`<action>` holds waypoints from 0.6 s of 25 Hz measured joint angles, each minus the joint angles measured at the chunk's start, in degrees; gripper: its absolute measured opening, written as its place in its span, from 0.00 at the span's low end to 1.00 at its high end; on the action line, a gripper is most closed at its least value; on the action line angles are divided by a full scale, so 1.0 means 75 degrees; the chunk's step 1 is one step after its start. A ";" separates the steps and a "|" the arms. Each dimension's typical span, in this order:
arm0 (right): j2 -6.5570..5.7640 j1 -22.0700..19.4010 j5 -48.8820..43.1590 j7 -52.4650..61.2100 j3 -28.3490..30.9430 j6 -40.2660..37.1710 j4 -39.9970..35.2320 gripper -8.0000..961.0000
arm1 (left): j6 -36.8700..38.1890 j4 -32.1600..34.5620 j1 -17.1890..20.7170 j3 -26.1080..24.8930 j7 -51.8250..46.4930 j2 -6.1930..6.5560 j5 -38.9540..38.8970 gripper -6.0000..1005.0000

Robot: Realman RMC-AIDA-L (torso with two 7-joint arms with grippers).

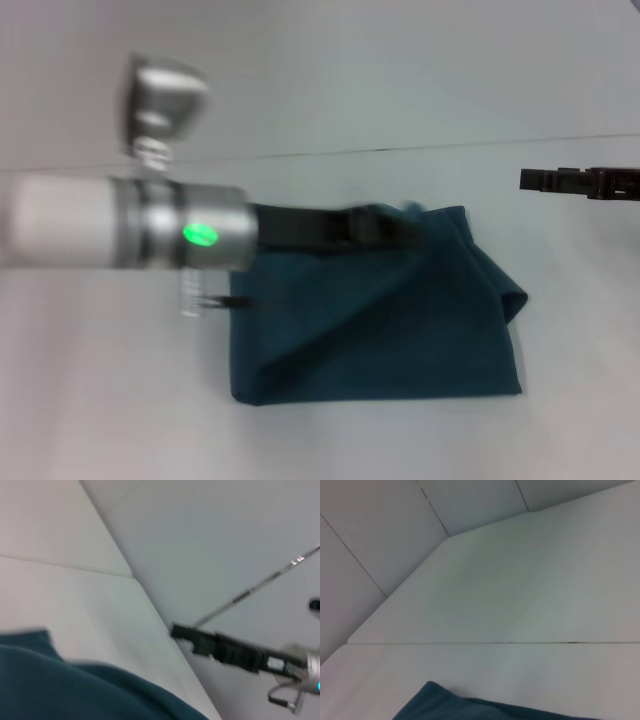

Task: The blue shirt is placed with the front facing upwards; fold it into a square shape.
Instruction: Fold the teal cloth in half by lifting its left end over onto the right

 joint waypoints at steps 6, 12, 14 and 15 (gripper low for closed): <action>-0.0037 -0.0043 -0.0008 -0.0151 -0.0005 -0.0005 0.0038 0.95 | -0.1601 -0.2362 -0.0438 0.2331 0.1540 -0.0011 -0.3348 0.13; -0.0058 -0.0046 -0.0034 -0.0175 -0.0103 -0.0008 0.0048 0.95 | -0.1623 -0.2899 -0.0004 0.3544 0.2832 -0.0013 -0.5887 0.14; -0.0056 -0.0034 -0.0035 -0.0162 -0.0165 0.0005 0.0050 0.95 | -0.1613 -0.2905 0.0041 0.3781 0.2932 -0.0015 -0.6084 0.14; -0.0053 -0.0027 -0.0036 -0.0147 -0.0185 0.0023 0.0051 0.95 | -0.1606 -0.2905 0.0041 0.3873 0.2954 -0.0016 -0.6129 0.14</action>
